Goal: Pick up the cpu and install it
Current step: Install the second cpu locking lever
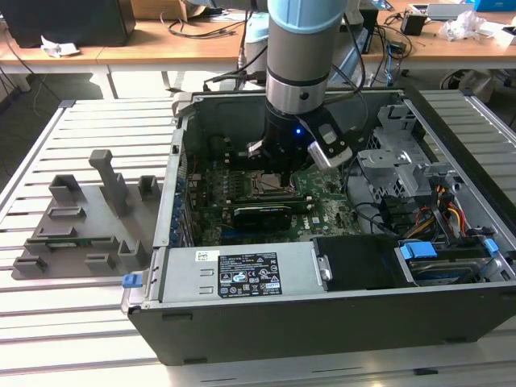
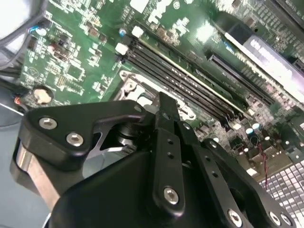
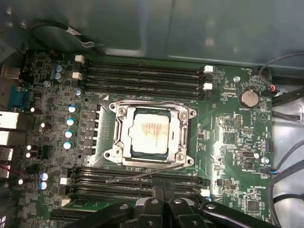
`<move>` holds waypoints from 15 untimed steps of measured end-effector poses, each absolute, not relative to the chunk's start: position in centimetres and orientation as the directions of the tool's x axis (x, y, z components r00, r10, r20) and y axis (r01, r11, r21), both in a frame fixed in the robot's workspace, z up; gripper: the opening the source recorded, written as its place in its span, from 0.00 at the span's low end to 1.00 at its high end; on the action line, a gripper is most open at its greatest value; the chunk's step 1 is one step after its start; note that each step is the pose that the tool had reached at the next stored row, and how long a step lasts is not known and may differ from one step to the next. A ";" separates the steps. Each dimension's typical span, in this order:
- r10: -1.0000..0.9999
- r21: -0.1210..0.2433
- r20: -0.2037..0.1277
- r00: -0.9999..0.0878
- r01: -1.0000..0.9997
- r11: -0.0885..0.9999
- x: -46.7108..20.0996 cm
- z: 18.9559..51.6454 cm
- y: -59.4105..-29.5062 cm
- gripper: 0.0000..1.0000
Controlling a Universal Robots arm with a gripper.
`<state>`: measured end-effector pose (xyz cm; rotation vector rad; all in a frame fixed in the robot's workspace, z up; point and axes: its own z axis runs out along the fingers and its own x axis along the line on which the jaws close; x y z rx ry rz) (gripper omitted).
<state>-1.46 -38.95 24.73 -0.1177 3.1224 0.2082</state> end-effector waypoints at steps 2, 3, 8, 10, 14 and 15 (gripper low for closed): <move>-0.074 0.132 -0.015 -0.997 -0.075 0.988 -1.8 24.3 -38.9 0.11; -0.074 0.132 -0.015 -0.997 -0.075 0.988 -1.9 24.1 -38.9 0.11; -0.074 0.132 -0.015 -0.997 -0.075 0.988 -2.3 23.1 -38.9 0.11; -0.074 0.132 -0.015 -0.997 -0.075 0.988 -2.6 22.7 -38.9 0.11; -0.074 0.132 -0.015 -0.997 -0.075 0.988 -3.7 21.6 -38.9 0.11; -0.074 0.132 -0.015 -0.997 -0.076 0.988 -3.9 21.5 -38.9 0.11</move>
